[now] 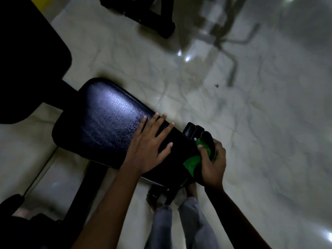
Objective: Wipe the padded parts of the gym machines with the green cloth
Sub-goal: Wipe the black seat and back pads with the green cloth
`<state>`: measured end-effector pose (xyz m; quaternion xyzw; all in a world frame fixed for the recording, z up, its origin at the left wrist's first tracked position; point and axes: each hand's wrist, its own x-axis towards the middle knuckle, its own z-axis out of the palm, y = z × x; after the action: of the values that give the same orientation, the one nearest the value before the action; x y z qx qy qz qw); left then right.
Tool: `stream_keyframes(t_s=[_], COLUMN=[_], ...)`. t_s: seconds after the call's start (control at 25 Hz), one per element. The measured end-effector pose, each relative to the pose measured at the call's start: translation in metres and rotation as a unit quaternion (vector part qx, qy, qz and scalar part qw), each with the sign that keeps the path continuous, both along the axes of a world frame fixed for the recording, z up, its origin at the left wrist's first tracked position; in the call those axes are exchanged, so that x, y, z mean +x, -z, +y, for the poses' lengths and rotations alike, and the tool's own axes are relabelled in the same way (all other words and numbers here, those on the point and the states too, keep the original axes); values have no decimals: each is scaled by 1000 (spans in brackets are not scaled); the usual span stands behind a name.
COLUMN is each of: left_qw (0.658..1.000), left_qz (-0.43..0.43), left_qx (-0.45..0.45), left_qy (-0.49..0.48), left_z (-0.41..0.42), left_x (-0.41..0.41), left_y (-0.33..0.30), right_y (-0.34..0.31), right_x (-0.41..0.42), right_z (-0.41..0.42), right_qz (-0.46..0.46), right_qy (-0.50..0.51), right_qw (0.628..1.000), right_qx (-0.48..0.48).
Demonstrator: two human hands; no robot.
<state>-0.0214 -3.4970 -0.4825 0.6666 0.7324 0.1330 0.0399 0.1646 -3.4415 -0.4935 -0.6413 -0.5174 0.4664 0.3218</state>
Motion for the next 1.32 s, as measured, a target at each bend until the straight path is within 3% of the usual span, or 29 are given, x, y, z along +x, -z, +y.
stream_keyframes(t_s=[0.2, 0.4, 0.8, 1.08, 1.2, 1.32], left_qw=[987, 962, 852, 825, 788, 729], left_qz=[-47, -27, -72, -51, -59, -57], left_qx=[29, 37, 34, 26, 45, 54], left_qy=[-148, -268, -517, -562, -611, -680], left_z=[-12, -23, 15, 25, 41, 57], left_x=[-10, -8, 49, 56, 68, 84], left_y=[-2, -6, -9, -7, -6, -7], right_y=[-15, -28, -55, -61, -64, -71], right_x=[-29, -105, -275, -351, -370, -376], right_z=[50, 86, 139, 122, 92, 23], right_qz=[-40, 6, -28, -38, -25, 4], right_qy=[-283, -445, -693, -793, -839, -890], right_qw=[953, 887, 684, 466, 330, 160], right_qx=[99, 124, 227, 390, 431, 427])
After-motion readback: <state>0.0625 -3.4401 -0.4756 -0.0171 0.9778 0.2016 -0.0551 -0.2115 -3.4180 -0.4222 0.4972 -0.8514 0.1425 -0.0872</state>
